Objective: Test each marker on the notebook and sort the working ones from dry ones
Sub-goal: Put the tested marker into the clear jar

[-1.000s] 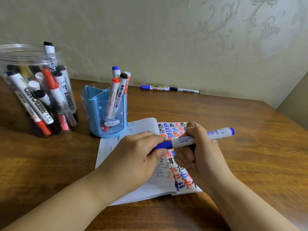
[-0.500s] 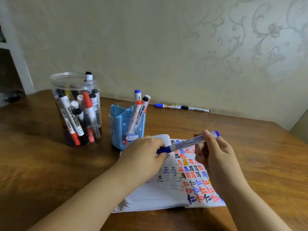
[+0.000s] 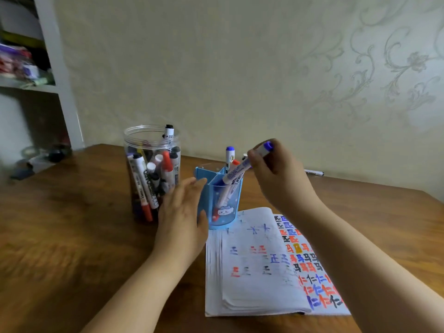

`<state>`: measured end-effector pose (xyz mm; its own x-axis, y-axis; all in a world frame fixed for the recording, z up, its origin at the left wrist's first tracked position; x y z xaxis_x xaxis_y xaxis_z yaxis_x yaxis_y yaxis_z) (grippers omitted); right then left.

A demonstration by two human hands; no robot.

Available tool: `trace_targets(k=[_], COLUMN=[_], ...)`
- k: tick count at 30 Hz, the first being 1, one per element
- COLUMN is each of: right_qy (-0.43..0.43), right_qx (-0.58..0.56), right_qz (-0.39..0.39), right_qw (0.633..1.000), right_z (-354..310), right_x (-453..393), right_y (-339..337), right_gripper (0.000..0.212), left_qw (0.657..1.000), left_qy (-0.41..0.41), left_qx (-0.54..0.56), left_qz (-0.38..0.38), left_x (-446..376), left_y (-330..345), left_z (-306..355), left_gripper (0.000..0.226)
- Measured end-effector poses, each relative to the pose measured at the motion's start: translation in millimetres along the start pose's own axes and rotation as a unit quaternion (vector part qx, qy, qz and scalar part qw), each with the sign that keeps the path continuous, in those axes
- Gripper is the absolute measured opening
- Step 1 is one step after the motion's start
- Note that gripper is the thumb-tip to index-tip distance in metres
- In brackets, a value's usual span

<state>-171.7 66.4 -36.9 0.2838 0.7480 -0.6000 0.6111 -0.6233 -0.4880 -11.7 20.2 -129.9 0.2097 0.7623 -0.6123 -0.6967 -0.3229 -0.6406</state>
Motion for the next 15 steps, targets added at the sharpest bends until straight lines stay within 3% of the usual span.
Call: trace_targets(k=[4, 7, 12, 15], right_qy=[-0.022, -0.050, -0.050, -0.076], right_qx=[0.066, 0.084, 0.062, 0.064], right_qz=[-0.005, -0.034, -0.043, -0.030], right_qw=[0.998, 0.995, 0.996, 0.995], right_z=[-12.0, -14.2, 14.6, 17.2], right_x=[-19.9, -19.4, 0.3, 6.4], right_y=[8.4, 23.6, 37.3, 26.0], right_gripper=[0.010, 0.020, 0.020, 0.031], left_qw=[0.999, 0.998, 0.997, 0.993], left_qy=[0.011, 0.025, 0.070, 0.104], left_qx=[0.004, 0.004, 0.011, 0.044], left_qz=[-0.041, -0.050, -0.002, 0.029], left_x=[1.8, 5.5, 8.9, 12.0], left_y=[7.1, 11.2, 3.9, -4.0], left_z=[1.6, 6.4, 12.1, 29.9], left_gripper=[0.061, 0.067, 0.071, 0.055])
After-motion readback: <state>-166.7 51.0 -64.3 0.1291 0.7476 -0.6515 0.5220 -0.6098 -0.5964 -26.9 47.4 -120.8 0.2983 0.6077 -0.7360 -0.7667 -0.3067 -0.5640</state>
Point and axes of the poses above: each hand's wrist, its own x-axis away from the middle knuckle, its own y-axis out of the palm, z = x × y, the point moved 10 cm from there along -x, towards the middle knuckle, and after that the axes turned 2 degrees about z, right-handed, at the moved point
